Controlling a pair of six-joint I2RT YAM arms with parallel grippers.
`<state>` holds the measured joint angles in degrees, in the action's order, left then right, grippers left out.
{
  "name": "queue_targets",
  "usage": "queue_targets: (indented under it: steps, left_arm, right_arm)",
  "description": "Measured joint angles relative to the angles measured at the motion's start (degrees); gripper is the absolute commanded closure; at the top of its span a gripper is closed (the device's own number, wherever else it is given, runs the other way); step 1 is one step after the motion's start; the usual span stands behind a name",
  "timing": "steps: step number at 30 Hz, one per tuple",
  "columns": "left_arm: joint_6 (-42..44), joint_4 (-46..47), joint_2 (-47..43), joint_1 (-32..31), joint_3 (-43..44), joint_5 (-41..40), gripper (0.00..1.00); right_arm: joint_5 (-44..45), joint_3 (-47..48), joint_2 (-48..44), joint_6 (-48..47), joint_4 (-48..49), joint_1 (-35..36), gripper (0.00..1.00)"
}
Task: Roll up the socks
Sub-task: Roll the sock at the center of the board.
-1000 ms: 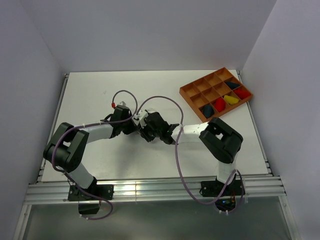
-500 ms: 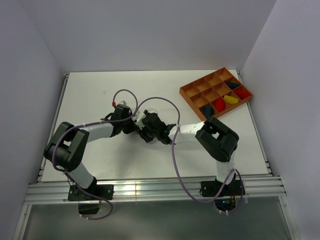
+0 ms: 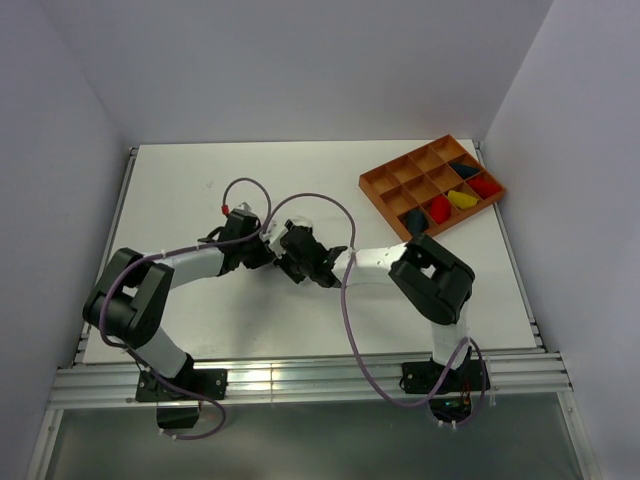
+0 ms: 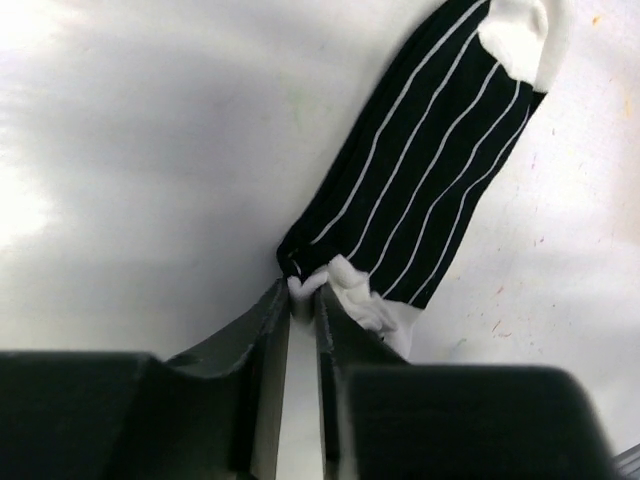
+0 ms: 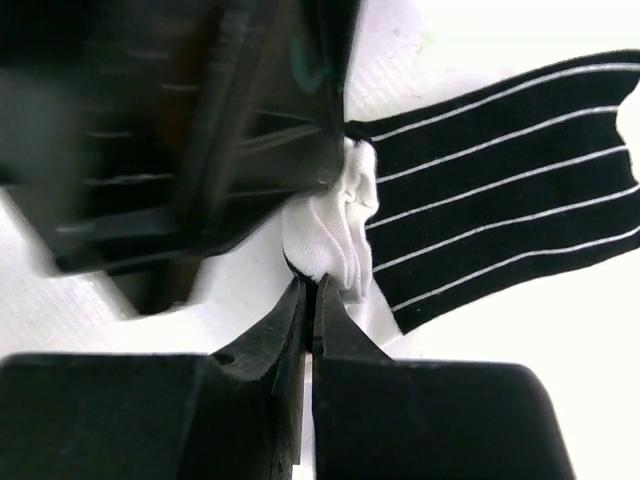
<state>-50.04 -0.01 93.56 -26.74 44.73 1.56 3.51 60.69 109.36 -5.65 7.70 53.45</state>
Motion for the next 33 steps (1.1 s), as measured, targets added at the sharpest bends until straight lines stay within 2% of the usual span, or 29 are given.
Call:
queue_targets:
  steps: [4,6,9,16,22,27,33]
  left_arm:
    - [-0.22,-1.01,-5.07,0.09,-2.91,-1.75,0.64]
    - [-0.28,-1.33,-8.37,0.09,-4.28,-2.89,0.54]
    - [-0.85,-1.36,-13.03,0.09,-6.01,-4.26,0.49]
    - [-3.23,-0.31,-21.42,0.13,-11.54,-5.25,0.48]
    - [-6.80,0.85,-21.97,0.13,-15.82,-4.33,0.50]
    - [-9.99,2.01,-22.08,0.13,-19.47,-3.39,0.51]
    - [-11.34,3.52,-21.20,0.13,-19.71,-2.93,0.51]
  right_arm:
    - [-6.45,2.03,0.00,3.13,-4.00,-1.92,1.00]
    - [-11.06,3.52,0.13,5.46,-6.99,-3.63,1.00]
    - [-18.16,7.19,1.57,9.22,-11.80,-5.81,1.00]
    - [-36.65,10.80,5.49,20.50,-15.04,-10.36,1.00]
    - [-49.20,9.18,9.25,34.32,-7.45,-14.40,1.00]
    - [-54.80,5.86,11.69,44.22,0.96,-16.79,1.00]
    - [-57.42,4.70,13.79,50.86,6.78,-17.51,1.00]
